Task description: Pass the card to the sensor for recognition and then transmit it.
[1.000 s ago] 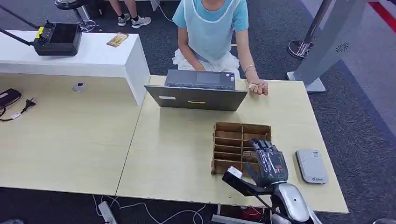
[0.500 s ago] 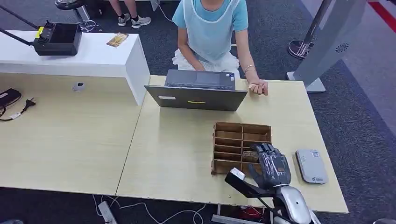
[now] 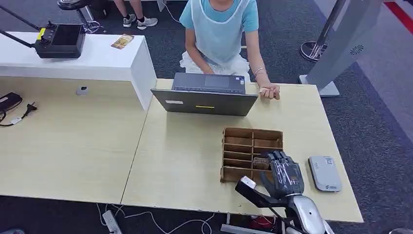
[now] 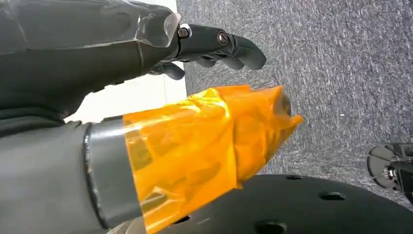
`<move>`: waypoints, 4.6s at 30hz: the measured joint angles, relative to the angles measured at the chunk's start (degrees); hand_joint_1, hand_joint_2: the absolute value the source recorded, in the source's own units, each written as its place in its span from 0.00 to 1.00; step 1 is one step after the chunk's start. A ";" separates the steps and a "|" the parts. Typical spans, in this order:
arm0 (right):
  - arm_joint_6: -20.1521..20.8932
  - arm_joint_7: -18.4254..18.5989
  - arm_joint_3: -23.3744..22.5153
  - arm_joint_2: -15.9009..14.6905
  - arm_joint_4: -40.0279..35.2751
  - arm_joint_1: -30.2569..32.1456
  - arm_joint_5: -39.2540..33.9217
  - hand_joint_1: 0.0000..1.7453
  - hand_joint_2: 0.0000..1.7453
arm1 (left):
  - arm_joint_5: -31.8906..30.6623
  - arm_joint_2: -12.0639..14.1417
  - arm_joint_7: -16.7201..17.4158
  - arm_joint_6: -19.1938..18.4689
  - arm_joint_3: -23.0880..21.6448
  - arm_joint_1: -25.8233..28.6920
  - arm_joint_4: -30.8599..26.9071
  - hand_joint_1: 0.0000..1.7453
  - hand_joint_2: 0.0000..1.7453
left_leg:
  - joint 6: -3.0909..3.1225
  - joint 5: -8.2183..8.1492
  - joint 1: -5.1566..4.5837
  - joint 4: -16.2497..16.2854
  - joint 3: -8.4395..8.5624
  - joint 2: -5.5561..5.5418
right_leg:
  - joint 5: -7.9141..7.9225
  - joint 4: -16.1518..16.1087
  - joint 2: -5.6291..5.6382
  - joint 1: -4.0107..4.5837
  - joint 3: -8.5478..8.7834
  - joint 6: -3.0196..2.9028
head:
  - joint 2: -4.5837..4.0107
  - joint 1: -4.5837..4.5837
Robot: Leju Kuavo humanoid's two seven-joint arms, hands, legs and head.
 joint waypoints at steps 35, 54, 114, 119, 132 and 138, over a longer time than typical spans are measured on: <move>1.01 0.00 -0.04 0.96 0.96 0.16 0.77 0.37 1.00 | 0.13 -0.02 -0.15 -0.26 0.02 0.00 0.00 0.00 0.00 | 0.00 0.00 0.00 0.00 0.00 0.00 | 0.00 0.00 0.00 0.00 0.01 0.00 | 0.00 0.00; 1.49 -0.02 -0.04 1.22 1.49 -0.91 1.01 0.80 1.00 | 0.09 -0.44 -0.15 -0.35 0.00 -0.02 0.00 0.00 0.00 | 0.00 0.00 0.00 0.00 0.02 0.00 | 0.00 0.00 0.00 0.00 0.01 0.00 | 0.00 0.00; -1.40 -8.68 -1.97 1.40 -3.87 1.10 -10.12 0.99 1.00 | -0.09 -0.44 -0.52 -0.11 0.17 -0.02 0.00 0.00 0.00 | 0.00 0.00 0.00 0.00 0.02 0.01 | 0.00 0.00 0.01 0.00 0.01 0.00 | 0.00 0.00; -3.70 -11.41 -2.32 1.71 -4.98 1.33 -11.17 1.00 1.00 | 0.02 -0.44 -0.85 -0.07 0.48 -0.02 0.00 0.00 0.00 | 0.00 0.00 0.00 0.00 0.01 0.01 | 0.00 0.00 0.01 0.00 0.01 0.00 | 0.00 0.00; -8.42 -15.80 -2.45 3.61 -7.34 0.49 -12.17 1.00 1.00 | 0.46 -0.48 -1.49 0.09 1.33 -0.02 0.00 0.00 0.00 | 0.00 0.00 0.00 0.00 0.00 0.00 | 0.00 0.00 0.01 0.00 0.02 0.00 | 0.00 0.00; -7.85 -18.34 -2.01 3.82 -7.63 -3.94 -14.95 1.00 1.00 | 0.37 -0.48 -1.68 0.09 1.38 -0.09 0.00 0.00 0.00 | -0.01 0.01 0.00 0.00 0.01 0.01 | 0.01 0.00 0.01 0.00 0.02 0.00 | 0.00 0.00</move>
